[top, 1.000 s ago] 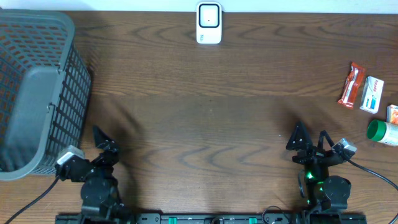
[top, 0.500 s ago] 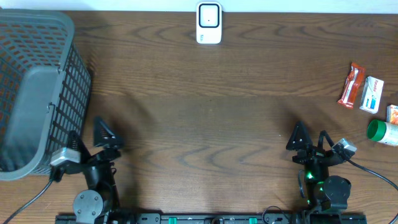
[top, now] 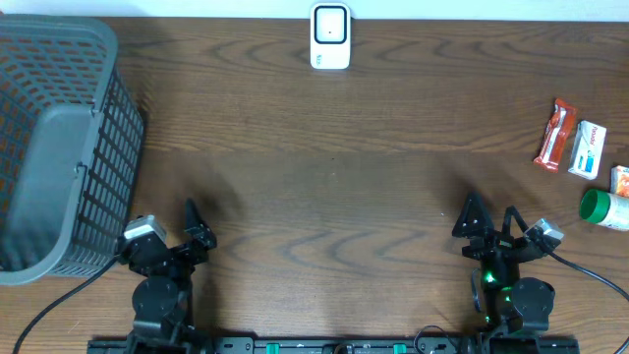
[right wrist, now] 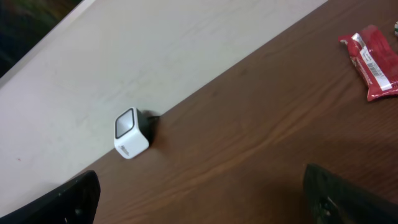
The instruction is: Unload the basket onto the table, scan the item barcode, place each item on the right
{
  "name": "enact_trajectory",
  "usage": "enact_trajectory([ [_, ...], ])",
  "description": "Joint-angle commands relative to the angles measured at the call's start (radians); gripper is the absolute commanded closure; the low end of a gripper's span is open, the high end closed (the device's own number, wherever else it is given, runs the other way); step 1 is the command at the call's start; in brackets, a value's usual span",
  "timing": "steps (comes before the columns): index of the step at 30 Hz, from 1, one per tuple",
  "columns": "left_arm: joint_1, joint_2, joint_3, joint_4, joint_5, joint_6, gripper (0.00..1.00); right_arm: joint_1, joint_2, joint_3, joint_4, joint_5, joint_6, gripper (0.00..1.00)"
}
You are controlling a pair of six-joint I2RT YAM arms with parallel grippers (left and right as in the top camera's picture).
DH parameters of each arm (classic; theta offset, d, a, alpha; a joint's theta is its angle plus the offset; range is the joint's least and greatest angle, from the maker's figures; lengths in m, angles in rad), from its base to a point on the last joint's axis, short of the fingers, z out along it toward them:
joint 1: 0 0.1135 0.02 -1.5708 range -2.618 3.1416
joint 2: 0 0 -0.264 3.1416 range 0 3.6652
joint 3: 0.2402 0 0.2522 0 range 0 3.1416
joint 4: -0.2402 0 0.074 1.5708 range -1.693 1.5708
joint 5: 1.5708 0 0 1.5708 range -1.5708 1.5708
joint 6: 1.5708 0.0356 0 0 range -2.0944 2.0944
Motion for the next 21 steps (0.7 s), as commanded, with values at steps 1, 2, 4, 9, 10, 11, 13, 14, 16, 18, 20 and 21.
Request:
enact_trajectory([
  [1, 0.006, -0.008, -0.056, 0.005, 0.007, -0.02, 0.08, 0.01, -0.001, -0.001, -0.002, 0.009, -0.012, 0.01],
  [2, 0.006, -0.008, -0.056, 0.01, 0.029, -0.016, 0.08, 0.01, -0.001, -0.001, -0.002, 0.009, -0.012, 0.01],
  [4, 0.006, -0.008, -0.056, 0.013, 0.051, -0.016, 0.08, 0.01, -0.001, -0.001, -0.002, 0.009, -0.012, 0.01],
  [9, 0.008, -0.008, -0.057, 0.012, 0.057, -0.016, 0.09, 0.01, -0.001, -0.001, -0.002, 0.009, -0.012, 0.01],
  [10, 0.014, -0.008, -0.057, 0.013, 0.072, -0.016, 0.09, 0.01, -0.001, -0.001, -0.002, 0.009, -0.012, 0.01],
  [11, 0.027, -0.008, -0.058, 0.016, 0.095, -0.017, 0.09, 0.01, -0.001, -0.001, -0.002, 0.009, -0.012, 0.01],
  [13, 0.055, -0.008, -0.068, 0.038, 0.146, -0.016, 0.08, 0.01, -0.001, -0.001, -0.002, 0.009, -0.012, 0.01],
  [14, 0.069, -0.008, -0.074, 0.055, 0.166, -0.016, 0.08, 0.01, -0.001, -0.001, -0.002, 0.009, -0.012, 0.01],
  [16, 0.09, -0.008, -0.082, 0.074, 0.172, -0.016, 0.09, 0.01, -0.001, -0.001, -0.002, 0.009, -0.012, 0.01],
  [18, 0.096, -0.008, -0.083, 0.075, 0.171, 0.001, 0.08, 0.01, -0.001, -0.001, -0.002, 0.009, -0.012, 0.01],
  [20, 0.096, -0.008, -0.083, 0.074, 0.173, 0.025, 0.08, 0.01, -0.001, -0.001, -0.002, 0.009, -0.012, 0.01],
  [21, 0.096, -0.009, -0.083, 0.074, 0.177, 0.033, 0.09, 0.01, -0.001, -0.001, -0.002, 0.009, -0.012, 0.01],
])
